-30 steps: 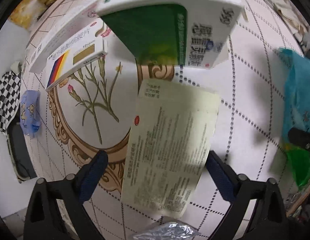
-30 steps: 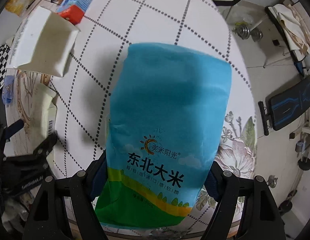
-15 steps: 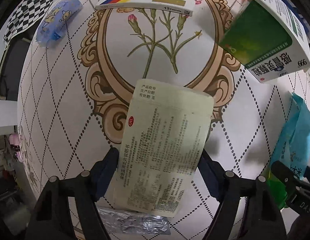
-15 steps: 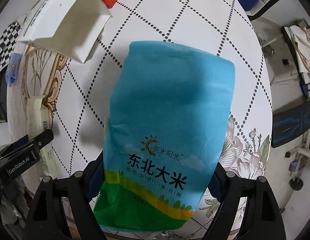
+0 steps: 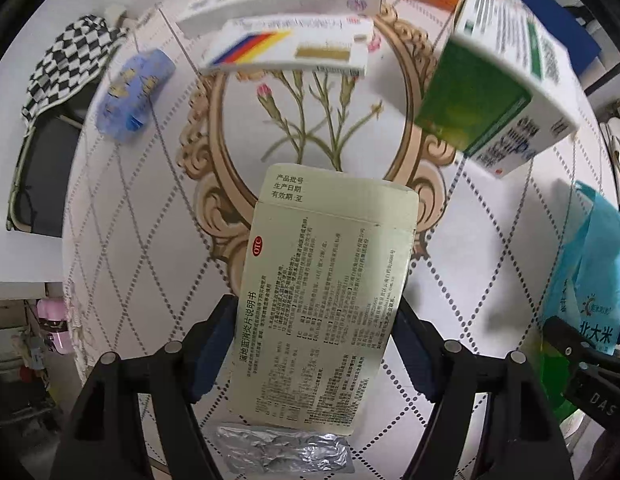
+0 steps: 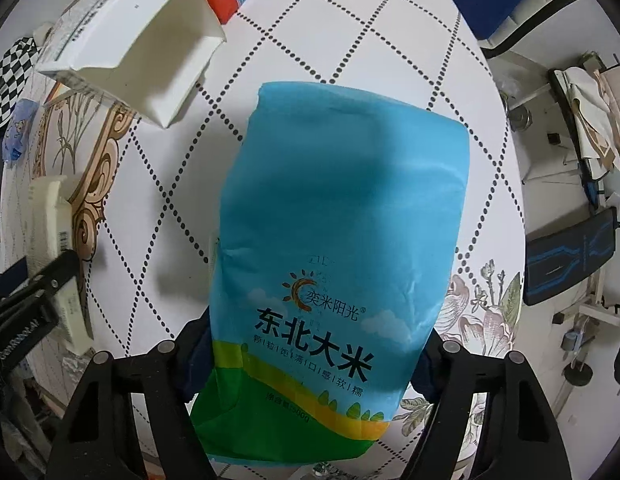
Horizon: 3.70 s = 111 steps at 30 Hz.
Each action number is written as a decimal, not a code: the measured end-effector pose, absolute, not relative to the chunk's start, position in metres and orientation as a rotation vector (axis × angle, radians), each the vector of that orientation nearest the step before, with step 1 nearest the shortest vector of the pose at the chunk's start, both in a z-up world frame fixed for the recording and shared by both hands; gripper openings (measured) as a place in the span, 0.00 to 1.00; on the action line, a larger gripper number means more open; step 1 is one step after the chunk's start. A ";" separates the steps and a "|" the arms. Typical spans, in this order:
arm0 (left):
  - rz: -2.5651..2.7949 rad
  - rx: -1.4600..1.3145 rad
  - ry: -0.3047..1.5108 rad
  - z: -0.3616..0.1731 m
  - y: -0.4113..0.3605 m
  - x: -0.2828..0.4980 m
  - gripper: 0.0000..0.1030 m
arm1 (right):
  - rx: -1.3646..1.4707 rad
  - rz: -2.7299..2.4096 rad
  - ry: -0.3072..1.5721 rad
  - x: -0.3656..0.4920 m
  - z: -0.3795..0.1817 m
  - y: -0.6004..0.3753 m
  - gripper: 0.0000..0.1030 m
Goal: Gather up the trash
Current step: 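Lift the rice bag with the right tool while the left lifts the leaflet, then drop the rice bag and leaflet into the trash bin, opening both tools, then move both tools back over the table toward the foil blister packs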
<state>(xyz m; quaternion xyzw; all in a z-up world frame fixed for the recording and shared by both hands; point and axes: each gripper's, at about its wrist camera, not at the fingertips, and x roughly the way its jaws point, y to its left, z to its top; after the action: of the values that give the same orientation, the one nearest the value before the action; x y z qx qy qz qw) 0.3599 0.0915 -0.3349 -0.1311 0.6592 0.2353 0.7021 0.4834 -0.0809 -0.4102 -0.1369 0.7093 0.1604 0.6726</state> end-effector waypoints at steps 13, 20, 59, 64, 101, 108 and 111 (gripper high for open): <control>0.559 -0.293 1.298 -0.265 0.078 0.328 0.71 | -0.280 0.467 1.466 0.455 -0.343 -0.063 0.76; 0.520 -0.302 1.199 -0.224 0.077 0.276 0.71 | -0.251 0.529 1.375 0.405 -0.298 -0.077 0.76; 0.235 -0.904 1.595 -0.668 0.030 0.005 0.72 | -0.157 0.557 1.872 0.025 -0.682 -0.185 0.77; 0.218 -0.935 1.620 -0.729 0.035 0.016 0.90 | -0.138 0.572 1.901 0.033 -0.765 -0.181 0.78; 0.473 -0.470 1.513 -0.426 -0.002 -0.059 0.93 | -0.345 0.491 1.563 0.029 -0.460 -0.174 1.00; 0.470 -0.445 1.386 -0.328 0.010 -0.036 1.00 | -0.194 0.478 1.563 0.042 -0.348 -0.176 1.00; 0.475 -0.412 1.325 -0.302 0.018 -0.008 1.00 | -0.142 0.431 1.525 0.071 -0.308 -0.183 1.00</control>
<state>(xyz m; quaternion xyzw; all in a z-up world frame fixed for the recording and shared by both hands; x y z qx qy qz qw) -0.0081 0.0184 -0.3023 -0.1881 0.6046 0.2167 0.7431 0.0709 -0.1828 -0.3080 -0.0637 0.6847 0.1933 0.6998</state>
